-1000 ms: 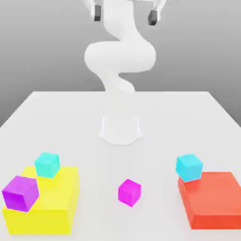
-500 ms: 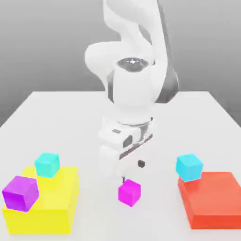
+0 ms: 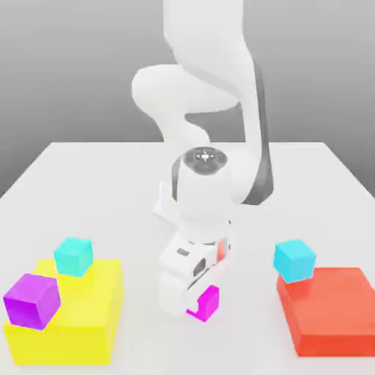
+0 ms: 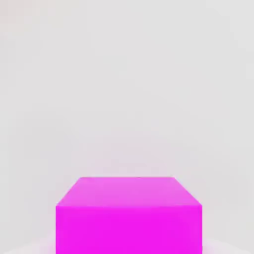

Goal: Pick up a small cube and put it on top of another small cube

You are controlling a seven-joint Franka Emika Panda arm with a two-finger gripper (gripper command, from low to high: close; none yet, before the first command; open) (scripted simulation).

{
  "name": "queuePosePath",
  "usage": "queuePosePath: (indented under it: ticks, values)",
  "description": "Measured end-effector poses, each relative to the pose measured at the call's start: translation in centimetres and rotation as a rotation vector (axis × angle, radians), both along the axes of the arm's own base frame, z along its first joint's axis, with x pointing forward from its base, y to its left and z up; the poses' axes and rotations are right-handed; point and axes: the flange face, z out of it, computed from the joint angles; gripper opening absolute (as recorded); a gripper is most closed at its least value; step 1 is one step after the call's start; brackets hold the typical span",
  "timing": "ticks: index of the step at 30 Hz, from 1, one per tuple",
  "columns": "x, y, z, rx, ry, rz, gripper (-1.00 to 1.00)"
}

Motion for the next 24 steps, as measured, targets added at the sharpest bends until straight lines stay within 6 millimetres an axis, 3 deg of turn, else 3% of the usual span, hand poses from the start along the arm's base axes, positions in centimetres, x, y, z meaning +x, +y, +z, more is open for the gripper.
queuePosePath:
  ticks: [5,6,11,15,17,20,21,24]
  values:
    - [-0.1,0.0,4.2,0.001,0.0,-0.002,-1.0]
    - [0.0,1.0,5.2,0.005,0.001,0.007,-1.0]
    - [-0.8,9.9,10.8,0.017,0.005,0.106,-1.0]
    - [-3.6,16.4,15.0,0.007,0.003,0.183,-1.0]
    - [-4.1,17.4,14.0,0.002,0.001,0.194,-1.0]
    - [-4.2,17.7,10.9,0.001,0.0,0.197,-1.0]
    - [-4.3,17.7,10.1,0.001,0.0,0.198,1.0]
    - [-4.3,17.7,10.1,0.001,0.0,0.198,1.0]
